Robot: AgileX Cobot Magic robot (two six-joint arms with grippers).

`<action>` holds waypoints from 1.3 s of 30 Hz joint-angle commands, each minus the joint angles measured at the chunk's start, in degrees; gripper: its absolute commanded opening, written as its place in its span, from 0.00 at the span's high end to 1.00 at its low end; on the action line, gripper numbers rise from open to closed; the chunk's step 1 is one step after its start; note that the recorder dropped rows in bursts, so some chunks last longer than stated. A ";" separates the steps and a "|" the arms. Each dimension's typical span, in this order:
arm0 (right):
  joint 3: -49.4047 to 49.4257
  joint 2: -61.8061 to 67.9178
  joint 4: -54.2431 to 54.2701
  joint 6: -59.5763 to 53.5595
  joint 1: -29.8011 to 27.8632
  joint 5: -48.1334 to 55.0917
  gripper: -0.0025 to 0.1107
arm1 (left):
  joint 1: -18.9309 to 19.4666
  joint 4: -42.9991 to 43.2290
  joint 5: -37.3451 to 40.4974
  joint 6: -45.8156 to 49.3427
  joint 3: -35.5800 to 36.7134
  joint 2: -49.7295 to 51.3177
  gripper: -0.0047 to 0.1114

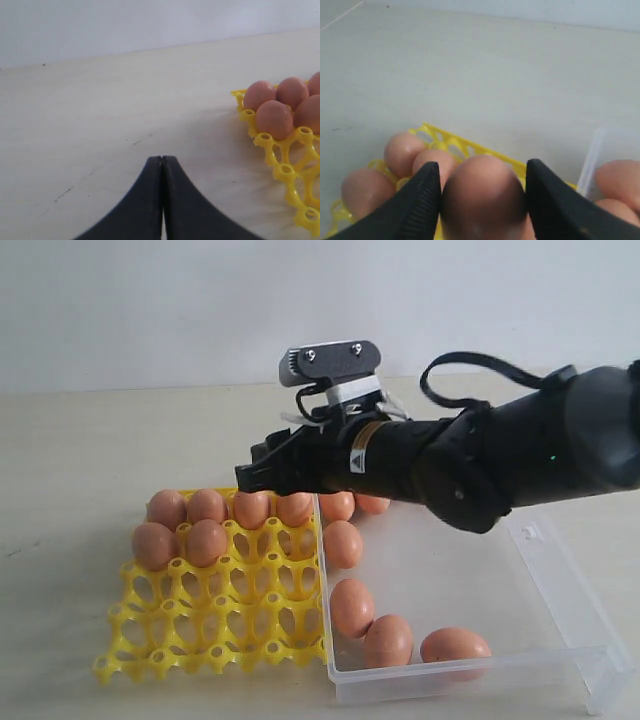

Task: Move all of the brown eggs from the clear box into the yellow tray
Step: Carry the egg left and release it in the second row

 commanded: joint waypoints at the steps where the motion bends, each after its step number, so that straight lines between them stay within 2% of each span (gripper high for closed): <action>1: -0.03 4.48 -13.10 16.12 0.23 -9.06 0.98 | -0.08 -0.21 -0.45 -0.16 -0.30 -0.32 0.96; 7: -0.03 8.03 -17.31 22.35 0.23 -14.76 0.98 | -0.08 -0.21 -0.45 -0.16 -0.30 -0.32 0.96; 19: -0.03 10.23 -18.84 19.81 0.23 -14.76 0.96 | -0.08 -0.21 -0.45 -0.18 -0.30 -0.32 0.96; 24: -0.03 10.86 -18.84 19.71 0.23 -14.54 0.82 | -0.08 -0.21 -0.45 -0.18 -0.30 -0.32 0.96; 28: -0.03 10.86 -18.16 18.64 0.23 -14.45 0.60 | -0.08 -0.21 -0.45 -0.30 -0.30 -0.32 0.96; 30: -0.03 10.86 -18.16 18.55 0.23 -14.45 0.53 | -0.08 -0.21 -0.45 -0.30 -0.30 -0.32 0.96; 32: -0.03 10.86 -18.16 18.55 0.23 -14.45 0.49 | -0.08 -0.21 -0.45 -0.30 -0.30 -0.32 0.96; 39: -0.03 9.47 -18.07 18.44 0.23 -12.17 0.49 | -0.08 -0.21 -0.45 -0.18 -0.30 -0.32 0.96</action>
